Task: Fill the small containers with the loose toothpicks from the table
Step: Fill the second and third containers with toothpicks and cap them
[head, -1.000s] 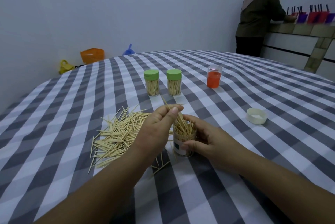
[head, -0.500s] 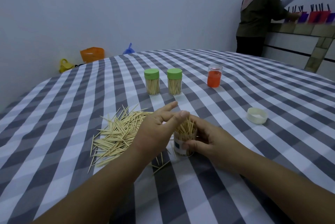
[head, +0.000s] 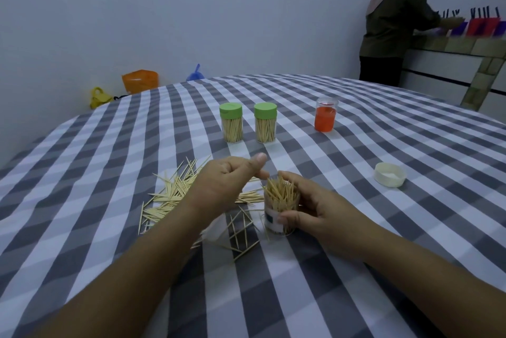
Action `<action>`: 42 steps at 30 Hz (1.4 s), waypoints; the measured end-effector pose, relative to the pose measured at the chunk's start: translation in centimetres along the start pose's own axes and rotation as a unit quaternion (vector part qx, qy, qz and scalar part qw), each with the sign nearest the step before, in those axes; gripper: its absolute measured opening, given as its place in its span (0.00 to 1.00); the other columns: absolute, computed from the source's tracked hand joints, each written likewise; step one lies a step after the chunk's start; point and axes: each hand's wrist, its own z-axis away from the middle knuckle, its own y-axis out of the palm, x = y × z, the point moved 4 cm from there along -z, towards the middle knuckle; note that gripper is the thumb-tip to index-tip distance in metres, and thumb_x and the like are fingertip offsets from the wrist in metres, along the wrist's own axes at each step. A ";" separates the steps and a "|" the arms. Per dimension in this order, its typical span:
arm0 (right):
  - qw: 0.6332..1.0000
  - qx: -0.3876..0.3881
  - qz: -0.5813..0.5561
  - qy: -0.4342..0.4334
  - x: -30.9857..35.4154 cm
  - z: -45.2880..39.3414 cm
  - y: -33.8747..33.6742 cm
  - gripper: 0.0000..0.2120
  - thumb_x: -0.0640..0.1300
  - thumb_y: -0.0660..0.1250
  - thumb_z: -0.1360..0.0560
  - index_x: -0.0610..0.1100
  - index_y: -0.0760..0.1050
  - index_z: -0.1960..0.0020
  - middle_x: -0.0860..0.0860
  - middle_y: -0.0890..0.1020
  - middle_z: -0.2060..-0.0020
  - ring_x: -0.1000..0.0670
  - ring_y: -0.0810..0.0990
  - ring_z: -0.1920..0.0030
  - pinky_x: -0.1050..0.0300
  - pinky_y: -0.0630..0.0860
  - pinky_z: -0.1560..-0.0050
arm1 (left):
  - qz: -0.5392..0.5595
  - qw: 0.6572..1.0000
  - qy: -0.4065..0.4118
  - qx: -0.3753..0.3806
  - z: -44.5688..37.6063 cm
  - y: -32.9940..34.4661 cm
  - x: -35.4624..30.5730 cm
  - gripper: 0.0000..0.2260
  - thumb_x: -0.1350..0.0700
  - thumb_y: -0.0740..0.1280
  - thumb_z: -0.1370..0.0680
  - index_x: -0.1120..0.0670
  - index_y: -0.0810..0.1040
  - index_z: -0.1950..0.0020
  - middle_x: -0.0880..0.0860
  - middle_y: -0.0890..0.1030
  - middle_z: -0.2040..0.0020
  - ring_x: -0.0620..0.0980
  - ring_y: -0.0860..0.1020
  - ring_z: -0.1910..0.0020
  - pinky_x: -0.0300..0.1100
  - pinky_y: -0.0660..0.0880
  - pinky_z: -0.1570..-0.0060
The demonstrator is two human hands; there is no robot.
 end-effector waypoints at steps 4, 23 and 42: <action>1.000 -0.002 0.002 0.001 -0.1 0.0 0.0 0.33 0.51 0.70 0.28 0.59 0.60 0.27 0.58 0.77 0.39 0.58 0.76 0.39 0.52 0.73 0.36 | -0.077 0.993 -0.019 0.088 -0.1 -1.0 0.4 0.07 0.50 0.68 0.25 0.48 0.84 0.50 0.45 0.84 0.52 0.37 0.80 0.52 0.32 0.72 0.53; 0.998 0.024 -0.005 0.049 0.7 0.4 -1.8 0.32 0.40 0.69 0.27 0.55 0.61 0.27 0.61 0.77 0.41 0.63 0.76 0.42 0.62 0.73 0.38 | -0.543 0.829 0.061 0.117 -3.1 0.8 3.8 0.19 0.58 0.58 0.19 0.47 0.68 0.28 0.52 0.76 0.35 0.54 0.73 0.36 0.46 0.71 0.39; 0.998 0.014 0.054 0.041 1.2 0.6 -1.5 0.33 0.46 0.68 0.26 0.56 0.57 0.26 0.58 0.74 0.37 0.58 0.75 0.39 0.62 0.72 0.37 | 0.028 0.995 -0.002 -0.093 -1.4 -1.8 1.5 0.08 0.62 0.62 0.20 0.53 0.79 0.48 0.51 0.83 0.55 0.53 0.82 0.50 0.49 0.77 0.43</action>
